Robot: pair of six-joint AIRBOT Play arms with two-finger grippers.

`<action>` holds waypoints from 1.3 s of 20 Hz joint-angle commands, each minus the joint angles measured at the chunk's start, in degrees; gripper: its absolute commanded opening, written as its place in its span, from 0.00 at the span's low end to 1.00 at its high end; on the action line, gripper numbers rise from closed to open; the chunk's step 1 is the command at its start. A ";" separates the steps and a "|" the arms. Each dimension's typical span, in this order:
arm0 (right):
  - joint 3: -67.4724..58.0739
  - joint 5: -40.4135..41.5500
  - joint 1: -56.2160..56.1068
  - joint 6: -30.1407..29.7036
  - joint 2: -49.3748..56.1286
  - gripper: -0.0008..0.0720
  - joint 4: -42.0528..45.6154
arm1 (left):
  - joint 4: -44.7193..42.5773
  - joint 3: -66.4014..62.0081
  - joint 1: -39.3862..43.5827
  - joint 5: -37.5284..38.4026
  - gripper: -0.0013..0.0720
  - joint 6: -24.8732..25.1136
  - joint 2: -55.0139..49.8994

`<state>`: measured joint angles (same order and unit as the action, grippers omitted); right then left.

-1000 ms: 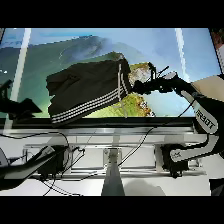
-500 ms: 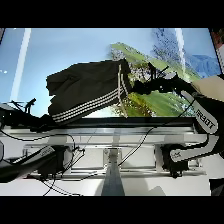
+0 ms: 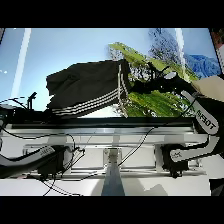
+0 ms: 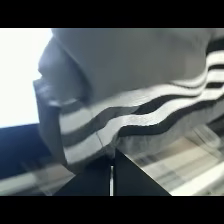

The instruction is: Fold the clothes and pants, and hang the long-sleeved shirts on hangers.

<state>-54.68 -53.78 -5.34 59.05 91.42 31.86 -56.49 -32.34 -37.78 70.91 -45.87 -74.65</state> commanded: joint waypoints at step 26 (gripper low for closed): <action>-37.18 -12.48 -0.07 -1.64 -47.91 0.04 -4.48 | 30.73 -47.19 -0.11 -30.10 0.03 10.80 42.42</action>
<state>-91.48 -64.51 -5.34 56.27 44.82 27.38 -24.18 -79.35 -37.85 42.04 -35.09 -32.49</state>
